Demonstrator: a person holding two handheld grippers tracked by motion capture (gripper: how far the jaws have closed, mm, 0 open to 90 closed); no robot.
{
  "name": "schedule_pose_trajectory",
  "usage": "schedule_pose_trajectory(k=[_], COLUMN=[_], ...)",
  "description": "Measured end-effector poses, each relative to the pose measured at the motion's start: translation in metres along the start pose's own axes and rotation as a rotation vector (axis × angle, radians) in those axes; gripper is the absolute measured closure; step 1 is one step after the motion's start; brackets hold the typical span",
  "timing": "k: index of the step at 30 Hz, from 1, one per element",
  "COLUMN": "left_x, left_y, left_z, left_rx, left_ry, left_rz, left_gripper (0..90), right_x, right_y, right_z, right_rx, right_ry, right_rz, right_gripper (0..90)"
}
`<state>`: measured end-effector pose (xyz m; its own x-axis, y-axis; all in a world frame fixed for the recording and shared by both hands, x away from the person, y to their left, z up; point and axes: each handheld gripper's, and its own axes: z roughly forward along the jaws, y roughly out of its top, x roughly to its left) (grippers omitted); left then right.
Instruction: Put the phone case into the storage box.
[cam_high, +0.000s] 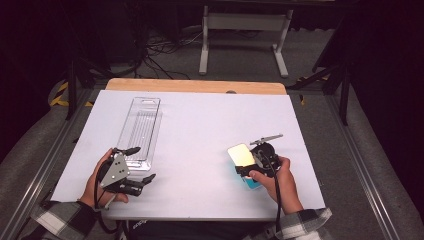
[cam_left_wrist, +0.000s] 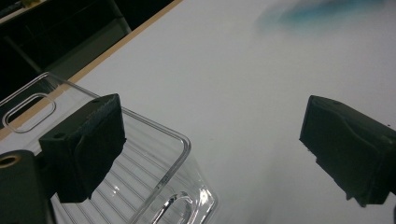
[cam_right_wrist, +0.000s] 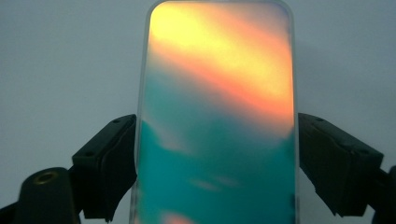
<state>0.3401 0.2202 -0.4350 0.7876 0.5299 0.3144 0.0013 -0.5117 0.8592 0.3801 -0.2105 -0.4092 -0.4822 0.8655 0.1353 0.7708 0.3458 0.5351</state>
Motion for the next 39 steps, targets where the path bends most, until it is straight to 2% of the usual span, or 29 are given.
schedule_pose_trajectory(k=[5,10,14,19,22,23,25,26,30,35,39], left_x=[0.0,-0.002,-0.005,-0.009,-0.013,-0.013,-0.018,-0.018,-0.025,-0.031,-0.035], left_y=[0.004,0.009,0.013,0.017,0.021,0.021,0.025,0.025,0.03,0.035,0.037], left_z=[0.006,0.012,0.016,0.024,0.03,0.03,0.035,0.035,0.043,0.05,0.055], left_rx=[0.0,0.004,0.002,0.013,0.019,0.019,0.023,0.023,0.028,0.03,0.022], left_ry=[0.003,0.024,0.047,0.05,0.055,0.055,0.061,0.061,0.075,0.07,0.069], left_rz=[0.041,0.087,0.149,0.21,0.267,0.267,0.316,0.316,0.39,0.443,0.458], left_gripper=[7.8,8.7,10.1,12.5,14.4,15.3,16.3,17.0,19.4,22.4,24.2], right_x=[0.007,0.017,0.025,0.034,0.04,0.04,0.047,0.049,0.058,0.068,0.075], right_y=[0.007,0.013,0.018,0.024,0.028,0.028,0.033,0.034,0.038,0.041,0.043], right_z=[0.001,0.0,0.0,0.004,0.007,0.007,0.011,0.013,0.016,0.019,0.02], right_rx=[-0.012,-0.027,-0.028,-0.014,-0.003,-0.003,0.012,0.016,0.027,0.037,0.042], right_ry=[0.015,0.048,0.079,0.123,0.154,0.154,0.175,0.181,0.212,0.232,0.245], right_rz=[-0.034,-0.07,-0.092,-0.113,-0.122,-0.122,-0.142,-0.146,-0.164,-0.188,-0.203], right_gripper=[16.6,16.6,16.6,16.6,16.6,16.6,16.6,16.5,16.6,16.5,16.5])
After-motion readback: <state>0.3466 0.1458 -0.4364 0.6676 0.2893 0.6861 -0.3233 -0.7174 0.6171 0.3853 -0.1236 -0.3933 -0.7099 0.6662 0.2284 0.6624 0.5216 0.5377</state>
